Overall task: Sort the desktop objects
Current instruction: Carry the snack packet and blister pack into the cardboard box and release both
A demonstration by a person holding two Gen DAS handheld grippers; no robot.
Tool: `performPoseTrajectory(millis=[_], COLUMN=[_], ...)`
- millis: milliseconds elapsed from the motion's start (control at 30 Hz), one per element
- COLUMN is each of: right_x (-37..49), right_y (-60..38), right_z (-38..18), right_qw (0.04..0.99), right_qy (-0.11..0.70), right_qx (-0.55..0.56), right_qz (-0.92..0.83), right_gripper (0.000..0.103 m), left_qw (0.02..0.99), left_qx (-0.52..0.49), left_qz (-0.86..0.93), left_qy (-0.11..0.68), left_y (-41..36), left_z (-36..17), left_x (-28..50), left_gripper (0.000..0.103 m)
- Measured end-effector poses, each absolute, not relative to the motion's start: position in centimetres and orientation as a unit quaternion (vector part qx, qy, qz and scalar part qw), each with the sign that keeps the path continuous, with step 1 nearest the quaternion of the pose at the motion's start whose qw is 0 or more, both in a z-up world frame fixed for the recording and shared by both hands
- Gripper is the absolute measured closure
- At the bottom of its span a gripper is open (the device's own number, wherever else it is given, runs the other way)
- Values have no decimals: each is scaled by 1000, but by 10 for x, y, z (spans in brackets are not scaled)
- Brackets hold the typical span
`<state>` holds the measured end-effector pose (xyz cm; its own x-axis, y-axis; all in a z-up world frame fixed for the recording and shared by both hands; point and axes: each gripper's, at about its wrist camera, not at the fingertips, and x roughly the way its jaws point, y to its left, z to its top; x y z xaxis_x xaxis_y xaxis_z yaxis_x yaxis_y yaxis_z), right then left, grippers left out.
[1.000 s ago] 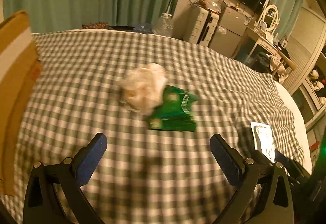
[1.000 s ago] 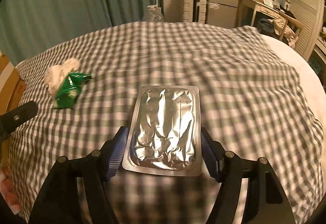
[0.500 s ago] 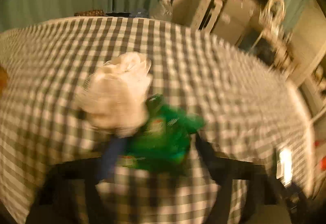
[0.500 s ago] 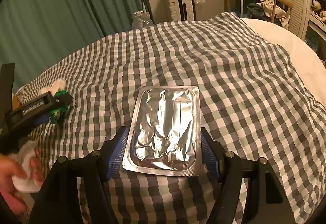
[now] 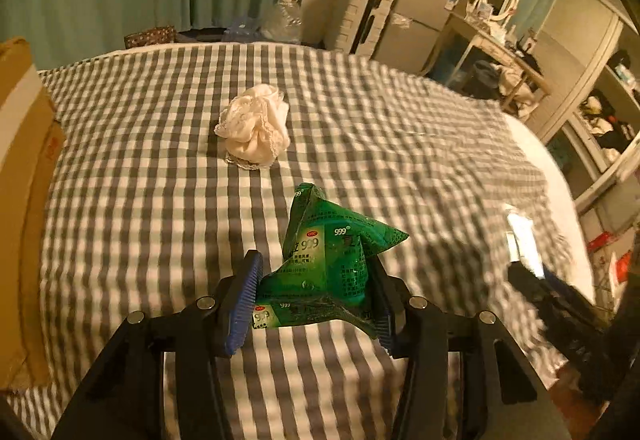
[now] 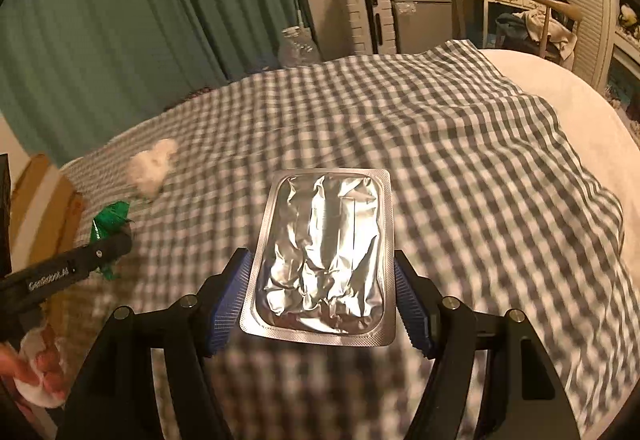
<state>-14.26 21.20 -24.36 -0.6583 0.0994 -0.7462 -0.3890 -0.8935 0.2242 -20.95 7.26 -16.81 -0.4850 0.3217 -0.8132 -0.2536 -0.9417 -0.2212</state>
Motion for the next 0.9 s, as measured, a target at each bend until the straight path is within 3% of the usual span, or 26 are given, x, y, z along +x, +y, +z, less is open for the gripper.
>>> performPoseTrajectory(millis=[300, 600, 900], right_x=[-114, -111, -175], right_y=[134, 29, -77], right_z=[-162, -48, -23], right_qw=[87, 50, -36], right_qy=[144, 34, 6], right_qx=[-357, -284, -273], right_qz=[919, 957, 961], right_gripper=[35, 35, 35], left_qw=[164, 134, 85], left_qx=[-424, -371, -355], left_qz=[890, 919, 931], left_qy=[-33, -16, -22], left_y=[32, -49, -153], left_z=[-61, 28, 47], left_x=[-171, -148, -163], left_gripper=[52, 52, 52])
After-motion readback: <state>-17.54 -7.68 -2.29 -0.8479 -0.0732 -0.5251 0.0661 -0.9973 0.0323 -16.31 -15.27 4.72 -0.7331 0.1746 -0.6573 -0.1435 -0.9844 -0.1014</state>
